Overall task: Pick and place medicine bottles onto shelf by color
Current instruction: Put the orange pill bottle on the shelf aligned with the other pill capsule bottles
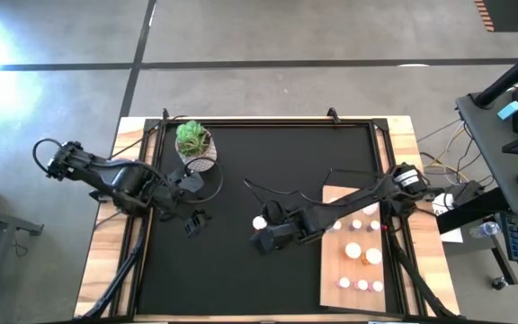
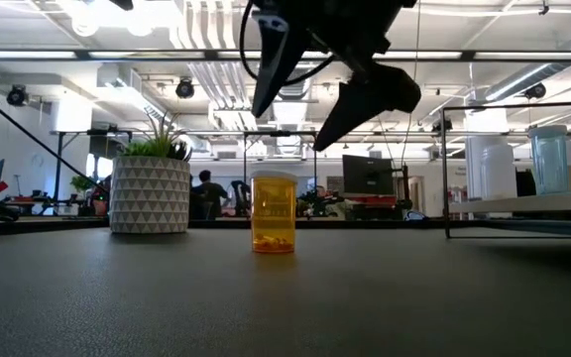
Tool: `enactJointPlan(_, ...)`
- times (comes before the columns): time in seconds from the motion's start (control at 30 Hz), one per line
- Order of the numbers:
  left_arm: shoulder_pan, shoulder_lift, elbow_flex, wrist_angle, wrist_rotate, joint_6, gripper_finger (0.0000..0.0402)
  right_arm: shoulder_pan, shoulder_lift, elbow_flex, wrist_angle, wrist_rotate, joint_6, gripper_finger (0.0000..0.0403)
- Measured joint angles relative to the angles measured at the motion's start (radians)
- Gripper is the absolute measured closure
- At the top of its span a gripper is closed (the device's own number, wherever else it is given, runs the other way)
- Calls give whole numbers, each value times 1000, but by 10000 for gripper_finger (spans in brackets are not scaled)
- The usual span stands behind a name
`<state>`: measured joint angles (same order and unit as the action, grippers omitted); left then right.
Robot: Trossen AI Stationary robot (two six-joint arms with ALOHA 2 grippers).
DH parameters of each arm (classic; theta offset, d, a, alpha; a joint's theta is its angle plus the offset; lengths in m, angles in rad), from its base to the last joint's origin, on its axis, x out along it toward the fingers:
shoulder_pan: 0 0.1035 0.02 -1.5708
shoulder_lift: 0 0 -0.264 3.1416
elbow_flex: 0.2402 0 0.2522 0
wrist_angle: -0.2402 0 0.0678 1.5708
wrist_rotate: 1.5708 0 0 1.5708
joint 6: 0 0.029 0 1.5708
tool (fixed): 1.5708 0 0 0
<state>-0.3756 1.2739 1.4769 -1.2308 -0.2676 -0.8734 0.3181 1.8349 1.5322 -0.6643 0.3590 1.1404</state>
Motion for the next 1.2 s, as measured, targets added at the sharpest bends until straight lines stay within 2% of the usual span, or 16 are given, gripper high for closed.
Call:
enactJointPlan(0.77,0,0,-11,-10,1,0,116,-55,131,0,100,-1,-52,61)
enactJointPlan(1.2,0,0,-11,-12,1,0,116,-63,144,-1,101,0,-71,77)
